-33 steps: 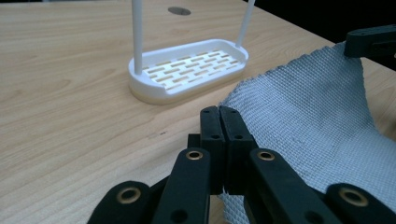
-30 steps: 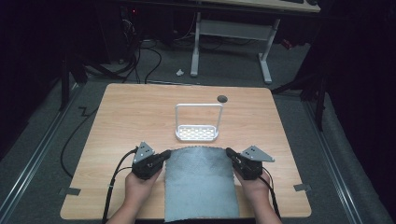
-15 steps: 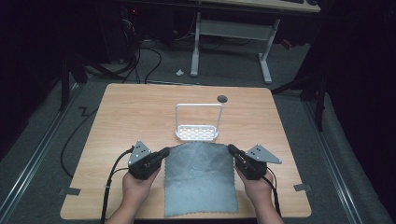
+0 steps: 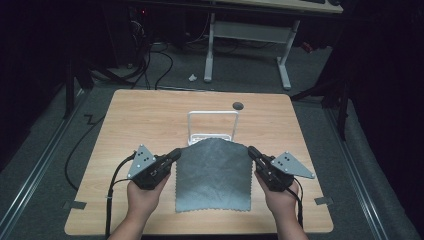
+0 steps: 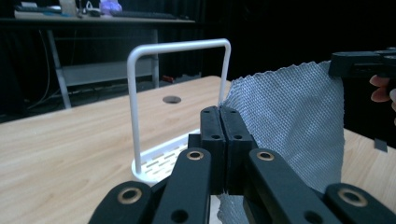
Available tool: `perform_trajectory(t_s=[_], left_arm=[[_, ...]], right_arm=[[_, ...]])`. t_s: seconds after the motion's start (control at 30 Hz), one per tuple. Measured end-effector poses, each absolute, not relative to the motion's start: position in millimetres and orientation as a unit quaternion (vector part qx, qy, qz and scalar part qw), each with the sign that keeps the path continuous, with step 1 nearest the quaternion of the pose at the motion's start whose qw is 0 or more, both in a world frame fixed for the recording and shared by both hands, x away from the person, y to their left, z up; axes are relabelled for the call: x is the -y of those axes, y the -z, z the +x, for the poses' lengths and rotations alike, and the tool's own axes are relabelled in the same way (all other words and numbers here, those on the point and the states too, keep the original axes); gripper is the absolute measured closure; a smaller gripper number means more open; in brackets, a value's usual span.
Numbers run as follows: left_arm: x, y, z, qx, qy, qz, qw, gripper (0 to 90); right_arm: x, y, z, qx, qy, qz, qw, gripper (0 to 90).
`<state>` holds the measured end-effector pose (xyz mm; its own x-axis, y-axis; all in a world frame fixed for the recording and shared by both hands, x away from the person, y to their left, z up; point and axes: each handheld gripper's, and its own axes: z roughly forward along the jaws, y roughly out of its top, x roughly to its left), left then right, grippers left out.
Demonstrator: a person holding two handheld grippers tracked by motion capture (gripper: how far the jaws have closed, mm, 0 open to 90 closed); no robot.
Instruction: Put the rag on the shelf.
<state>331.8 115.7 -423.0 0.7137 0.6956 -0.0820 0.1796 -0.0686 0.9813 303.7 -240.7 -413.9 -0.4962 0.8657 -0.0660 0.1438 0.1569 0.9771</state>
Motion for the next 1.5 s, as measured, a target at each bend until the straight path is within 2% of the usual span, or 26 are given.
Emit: perform_trajectory(t_s=[0.6, 0.93, 1.5], left_arm=[[-115, 375, 358, -0.297, -0.255, 0.679, 0.621, 89.3], [-113, 353, 393, -0.309, -0.274, 0.676, 0.610, 89.3], [-97, 326, 434, -0.309, -0.338, 0.679, 0.573, 89.4]], right_arm=[[241, 362, 317, -0.654, -0.559, 0.347, 0.374, 89.5], [243, 341, 344, -0.642, -0.558, 0.358, 0.384, 89.6], [243, 321, 390, -0.631, -0.541, 0.376, 0.410, 89.7]])
